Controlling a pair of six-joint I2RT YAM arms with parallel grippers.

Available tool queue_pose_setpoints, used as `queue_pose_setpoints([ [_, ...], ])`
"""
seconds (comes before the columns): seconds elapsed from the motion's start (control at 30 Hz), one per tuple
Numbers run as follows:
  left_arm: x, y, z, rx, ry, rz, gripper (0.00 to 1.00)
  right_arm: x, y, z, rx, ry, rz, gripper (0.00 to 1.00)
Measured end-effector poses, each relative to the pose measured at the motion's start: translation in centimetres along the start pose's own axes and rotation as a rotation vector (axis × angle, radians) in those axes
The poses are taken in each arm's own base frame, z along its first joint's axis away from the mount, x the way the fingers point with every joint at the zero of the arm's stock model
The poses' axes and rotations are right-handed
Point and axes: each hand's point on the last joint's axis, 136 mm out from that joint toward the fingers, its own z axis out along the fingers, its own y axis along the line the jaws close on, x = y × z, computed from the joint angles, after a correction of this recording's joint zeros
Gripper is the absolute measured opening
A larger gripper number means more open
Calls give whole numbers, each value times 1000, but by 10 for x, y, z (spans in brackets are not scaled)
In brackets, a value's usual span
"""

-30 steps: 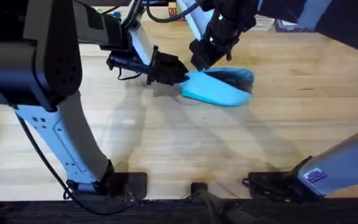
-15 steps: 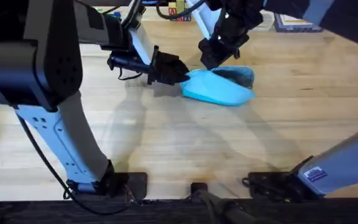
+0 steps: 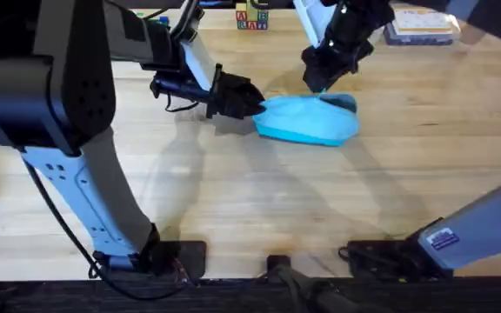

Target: Unzip the bag, pick up the pens from the table one at a time and place them inside, then zip the bag closed.

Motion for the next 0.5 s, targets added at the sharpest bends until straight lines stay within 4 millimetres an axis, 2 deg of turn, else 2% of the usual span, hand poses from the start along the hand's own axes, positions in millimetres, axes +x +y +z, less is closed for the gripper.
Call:
queue_pose_setpoints([
  [0.17,1,0,0,0,4,0,42,5,-16,2,10,17,39,31],
  [0.5,1,0,0,1,5,0,42,17,-34,4,11,56,88,31],
])
